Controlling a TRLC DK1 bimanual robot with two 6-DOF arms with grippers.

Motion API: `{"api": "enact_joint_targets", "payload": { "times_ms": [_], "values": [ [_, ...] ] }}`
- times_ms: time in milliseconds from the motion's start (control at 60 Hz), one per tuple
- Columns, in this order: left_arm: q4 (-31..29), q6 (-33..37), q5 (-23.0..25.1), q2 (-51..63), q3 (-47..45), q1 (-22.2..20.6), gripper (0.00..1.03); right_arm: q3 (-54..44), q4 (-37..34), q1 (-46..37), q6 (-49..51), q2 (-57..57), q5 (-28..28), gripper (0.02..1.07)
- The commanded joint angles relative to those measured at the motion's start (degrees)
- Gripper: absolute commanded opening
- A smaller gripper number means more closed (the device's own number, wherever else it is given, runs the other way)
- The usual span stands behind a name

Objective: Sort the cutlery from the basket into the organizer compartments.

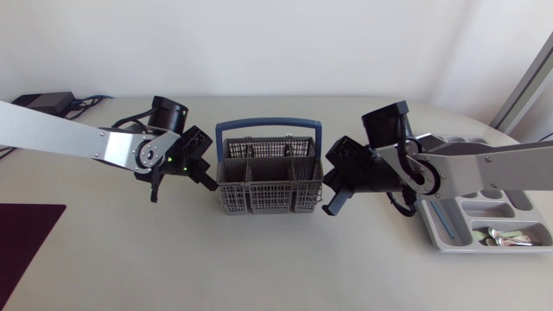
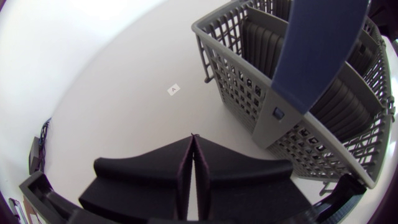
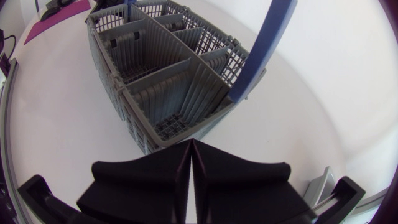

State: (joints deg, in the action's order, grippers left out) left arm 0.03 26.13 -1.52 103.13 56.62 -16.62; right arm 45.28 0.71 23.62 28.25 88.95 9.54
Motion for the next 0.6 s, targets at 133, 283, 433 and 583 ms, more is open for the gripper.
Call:
{"api": "enact_joint_targets", "payload": {
  "times_ms": [133, 283, 433, 583],
  "values": [
    [0.49, -1.43, 1.69, -2.06, -0.28, 0.19, 0.04, -1.07, 1.93, 1.26, -1.27, 0.0, -0.14, 0.08],
    [0.58, -1.61, 0.99, -1.44, 0.77, -0.43, 0.04, -1.42, 1.93, 2.14, -1.36, -0.53, -1.72, 0.08],
    [0.58, -1.34, 0.73, -1.44, 0.68, 0.45, 0.04, -2.12, 1.66, 2.05, -1.09, -0.7, -2.16, 0.08],
    [0.76, -1.34, 0.73, -1.0, 1.21, 1.42, 0.04, -2.65, 1.4, 1.96, -1.09, -1.06, -2.86, 0.08]
  ]
}}
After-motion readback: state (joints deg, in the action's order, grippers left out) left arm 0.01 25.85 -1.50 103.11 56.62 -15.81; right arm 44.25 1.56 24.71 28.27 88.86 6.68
